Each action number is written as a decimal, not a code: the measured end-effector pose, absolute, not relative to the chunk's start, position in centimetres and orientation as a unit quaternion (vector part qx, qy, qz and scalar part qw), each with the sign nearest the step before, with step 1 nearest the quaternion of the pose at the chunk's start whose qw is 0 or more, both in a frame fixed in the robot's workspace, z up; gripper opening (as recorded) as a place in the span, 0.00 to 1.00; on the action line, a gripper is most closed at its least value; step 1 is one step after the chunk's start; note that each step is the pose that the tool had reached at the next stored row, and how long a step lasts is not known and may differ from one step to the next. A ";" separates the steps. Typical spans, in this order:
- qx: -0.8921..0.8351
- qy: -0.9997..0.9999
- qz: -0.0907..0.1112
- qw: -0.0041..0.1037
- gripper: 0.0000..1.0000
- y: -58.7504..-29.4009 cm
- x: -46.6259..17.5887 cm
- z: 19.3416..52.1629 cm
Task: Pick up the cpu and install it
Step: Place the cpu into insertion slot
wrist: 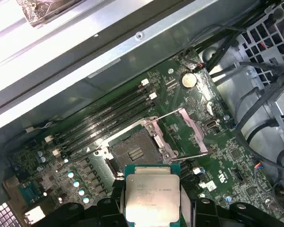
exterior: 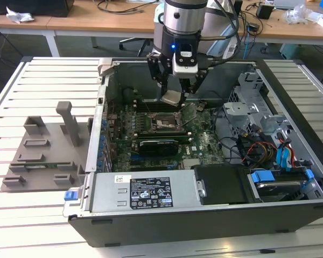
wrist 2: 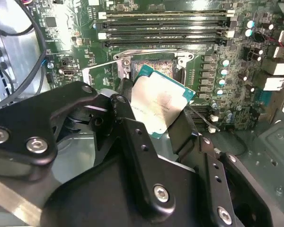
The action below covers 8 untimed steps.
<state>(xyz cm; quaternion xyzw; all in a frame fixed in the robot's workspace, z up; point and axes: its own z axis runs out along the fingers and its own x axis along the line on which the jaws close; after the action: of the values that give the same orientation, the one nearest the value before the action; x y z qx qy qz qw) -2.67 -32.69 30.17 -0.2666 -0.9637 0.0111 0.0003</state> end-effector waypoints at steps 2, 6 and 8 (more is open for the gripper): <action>-0.274 -0.962 0.011 0.000 0.55 -32.7 -2.7 30.2; -0.288 -0.958 0.012 0.000 0.55 -32.7 -2.7 30.2; -0.294 -0.956 0.012 0.001 0.55 -32.7 -2.7 30.2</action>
<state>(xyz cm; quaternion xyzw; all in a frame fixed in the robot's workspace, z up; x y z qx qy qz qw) -2.67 -32.69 30.16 -0.2944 -0.9556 0.0115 0.0005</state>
